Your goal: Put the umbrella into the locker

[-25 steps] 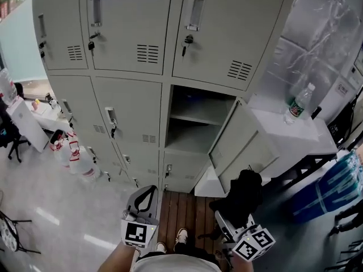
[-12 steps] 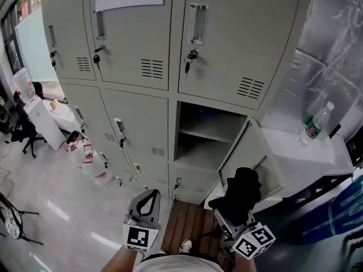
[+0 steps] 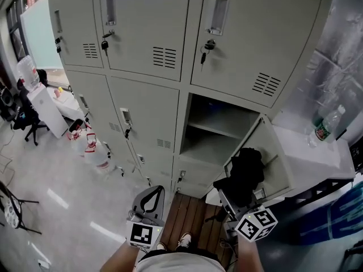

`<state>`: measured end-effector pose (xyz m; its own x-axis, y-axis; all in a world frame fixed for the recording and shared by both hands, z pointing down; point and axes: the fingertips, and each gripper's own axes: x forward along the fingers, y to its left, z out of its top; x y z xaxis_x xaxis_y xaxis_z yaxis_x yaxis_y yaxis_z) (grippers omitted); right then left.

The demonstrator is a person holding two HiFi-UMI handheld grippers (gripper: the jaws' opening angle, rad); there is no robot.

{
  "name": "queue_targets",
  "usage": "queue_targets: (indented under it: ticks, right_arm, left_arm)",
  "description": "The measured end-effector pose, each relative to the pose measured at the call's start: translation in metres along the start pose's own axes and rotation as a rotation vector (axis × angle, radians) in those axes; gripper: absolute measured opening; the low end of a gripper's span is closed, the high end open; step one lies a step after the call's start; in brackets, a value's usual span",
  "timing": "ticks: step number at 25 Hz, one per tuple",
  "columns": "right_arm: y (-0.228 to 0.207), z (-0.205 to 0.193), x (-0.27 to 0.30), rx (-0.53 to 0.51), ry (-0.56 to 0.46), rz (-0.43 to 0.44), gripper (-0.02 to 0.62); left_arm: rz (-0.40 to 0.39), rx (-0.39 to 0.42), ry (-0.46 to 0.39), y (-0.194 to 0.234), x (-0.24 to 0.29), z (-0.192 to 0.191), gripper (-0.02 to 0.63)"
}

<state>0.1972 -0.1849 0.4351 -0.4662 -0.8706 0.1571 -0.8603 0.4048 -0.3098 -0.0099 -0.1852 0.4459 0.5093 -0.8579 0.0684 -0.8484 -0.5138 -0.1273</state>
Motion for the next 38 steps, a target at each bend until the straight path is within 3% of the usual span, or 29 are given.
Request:
queue_targets:
  ticks: [11,31,38]
  right_arm:
    - [-0.025,0.013,0.045,-0.052,0.042,-0.107,0.238]
    - [-0.054,0.035,0.143,-0.346,0.164,-0.219,0.238]
    - [-0.08,0.041,0.161,-0.361,0.209,-0.291,0.238]
  left_arm:
    - [-0.032,-0.012,-0.042,0.005,0.014,0.007,0.021]
    - [-0.039,0.012,-0.096,0.015,0.033,0.031,0.021]
    - [-0.06,0.011,-0.095,0.01,0.039,0.033,0.021]
